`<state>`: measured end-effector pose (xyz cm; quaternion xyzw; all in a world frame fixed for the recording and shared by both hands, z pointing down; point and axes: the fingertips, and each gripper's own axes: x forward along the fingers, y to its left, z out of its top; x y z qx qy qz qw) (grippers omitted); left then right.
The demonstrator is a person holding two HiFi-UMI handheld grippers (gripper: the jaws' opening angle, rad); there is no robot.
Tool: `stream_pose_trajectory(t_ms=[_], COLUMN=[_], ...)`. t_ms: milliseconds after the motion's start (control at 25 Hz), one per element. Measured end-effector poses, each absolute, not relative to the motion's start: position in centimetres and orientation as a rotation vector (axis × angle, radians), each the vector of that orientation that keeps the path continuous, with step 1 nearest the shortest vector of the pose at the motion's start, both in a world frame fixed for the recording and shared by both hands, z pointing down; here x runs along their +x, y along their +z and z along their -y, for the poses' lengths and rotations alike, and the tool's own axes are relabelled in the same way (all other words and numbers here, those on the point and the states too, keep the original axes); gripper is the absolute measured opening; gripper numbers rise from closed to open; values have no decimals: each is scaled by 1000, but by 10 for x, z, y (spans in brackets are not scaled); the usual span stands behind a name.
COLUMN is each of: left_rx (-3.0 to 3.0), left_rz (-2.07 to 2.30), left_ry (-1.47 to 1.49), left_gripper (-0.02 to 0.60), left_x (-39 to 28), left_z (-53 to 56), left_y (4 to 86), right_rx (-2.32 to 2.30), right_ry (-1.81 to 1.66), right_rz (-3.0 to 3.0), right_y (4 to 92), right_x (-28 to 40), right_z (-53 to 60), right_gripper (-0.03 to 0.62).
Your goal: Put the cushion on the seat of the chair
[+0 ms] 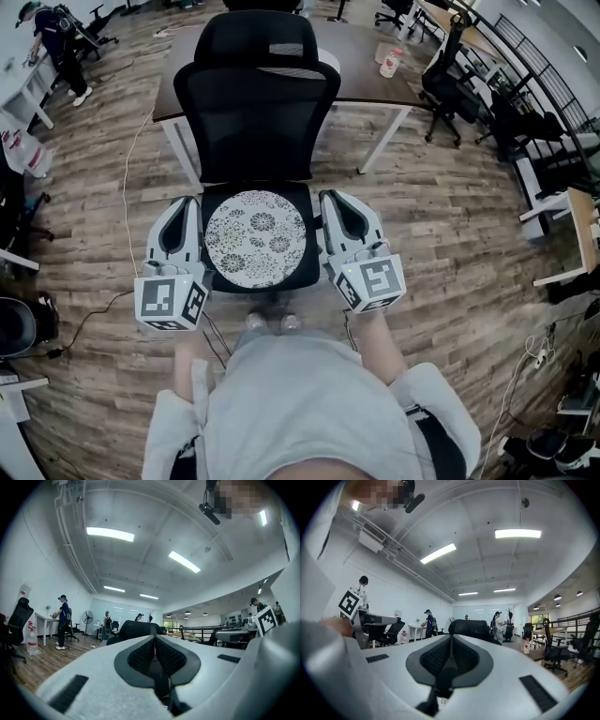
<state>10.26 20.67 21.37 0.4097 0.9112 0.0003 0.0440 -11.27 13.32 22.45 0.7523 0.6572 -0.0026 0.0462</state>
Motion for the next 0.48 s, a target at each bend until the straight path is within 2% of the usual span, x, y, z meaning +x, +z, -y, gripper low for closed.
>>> stream_pose_trajectory(t_ms=[480], left_rx=[1212], left_rz=[-2771], left_ry=[6], left_gripper=[12], left_x=[95], left_z=[-211], left_y=[207], right_rx=[2276], right_ry=[-5], right_rz=[-1990], right_y=[217], right_x=[-114], right_z=[-139], right_gripper=[20])
